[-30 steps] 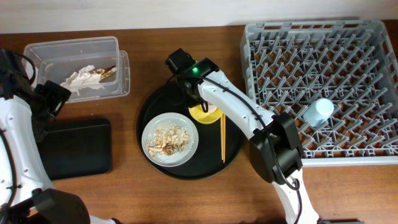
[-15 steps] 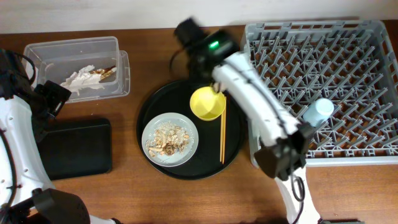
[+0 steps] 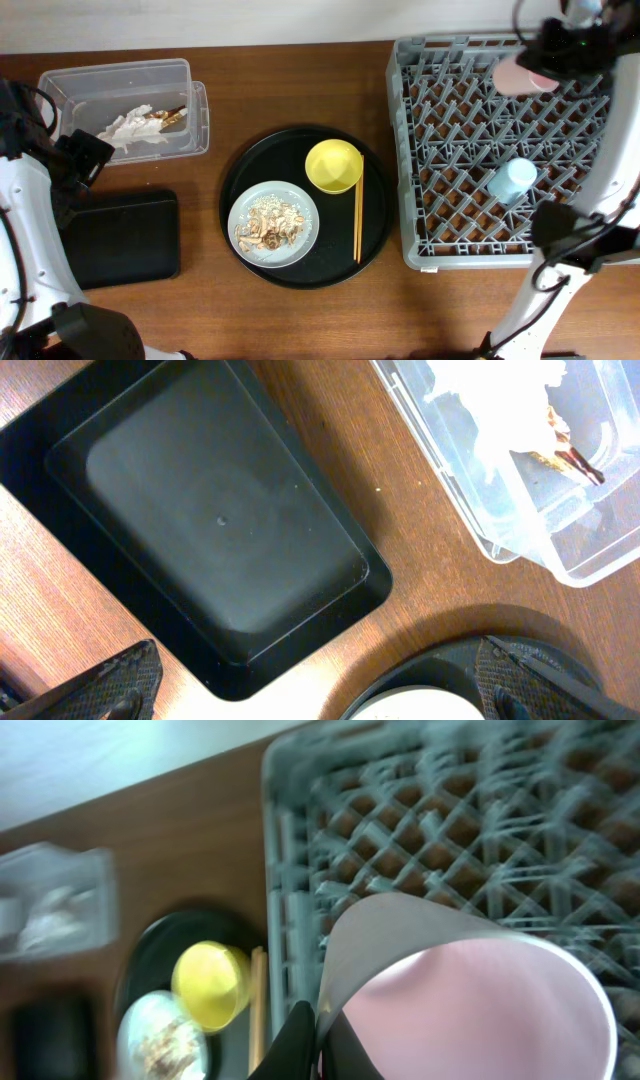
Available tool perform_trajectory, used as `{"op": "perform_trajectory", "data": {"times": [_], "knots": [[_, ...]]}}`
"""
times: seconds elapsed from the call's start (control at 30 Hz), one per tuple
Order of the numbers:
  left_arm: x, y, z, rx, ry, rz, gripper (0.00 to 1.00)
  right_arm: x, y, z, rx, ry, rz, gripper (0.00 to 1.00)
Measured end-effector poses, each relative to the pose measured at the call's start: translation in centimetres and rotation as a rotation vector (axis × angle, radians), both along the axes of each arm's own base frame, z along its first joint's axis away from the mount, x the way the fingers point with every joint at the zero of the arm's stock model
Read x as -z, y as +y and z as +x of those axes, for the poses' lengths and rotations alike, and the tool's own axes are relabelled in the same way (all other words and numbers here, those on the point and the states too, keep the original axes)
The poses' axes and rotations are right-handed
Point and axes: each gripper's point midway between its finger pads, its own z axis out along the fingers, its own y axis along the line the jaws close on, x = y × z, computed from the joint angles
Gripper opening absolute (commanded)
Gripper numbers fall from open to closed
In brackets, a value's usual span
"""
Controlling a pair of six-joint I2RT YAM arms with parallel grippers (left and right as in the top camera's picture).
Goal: Sort waste into correct bins and load items into the dishwasher rack
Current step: 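Move the right gripper back over the yellow bowl on the round tray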
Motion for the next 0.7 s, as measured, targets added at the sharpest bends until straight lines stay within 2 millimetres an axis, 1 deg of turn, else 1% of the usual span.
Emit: {"op": "perform_trajectory", "data": {"times": [0.03,0.13,0.2,0.27,0.33,0.4,0.53,0.6,0.7], "knots": [[0.0,0.0,0.0,0.0,0.0,0.0,0.99,1.2,-0.7,-0.1,-0.032,0.013,0.087,0.04],[0.0,0.0,0.0,0.0,0.0,0.0,0.99,3.8,-2.5,-0.2,-0.08,-0.002,0.285,0.04],[0.0,0.0,0.0,0.0,0.0,0.0,0.99,5.3,-3.4,-0.3,-0.099,-0.046,0.436,0.04],[0.0,0.0,0.0,0.0,0.0,0.0,0.99,6.6,-3.9,0.2,-0.121,-0.124,0.55,0.04],[0.0,0.0,0.0,0.0,0.0,0.0,0.99,7.7,-3.8,0.8,-0.145,-0.195,0.621,0.04],[0.0,0.0,0.0,0.0,0.0,0.0,0.99,8.7,-3.3,1.1,-0.168,-0.248,0.69,0.04],[0.0,0.0,0.0,0.0,0.0,0.0,0.99,10.2,-2.6,2.4,-0.213,-0.337,0.735,0.04],[0.0,0.0,0.0,0.0,0.0,0.0,0.99,10.8,-2.6,2.9,-0.207,-0.335,0.754,0.04],[0.0,0.0,0.0,0.0,0.0,0.0,0.99,11.5,-2.5,3.0,-0.162,-0.273,0.792,0.04]]}}
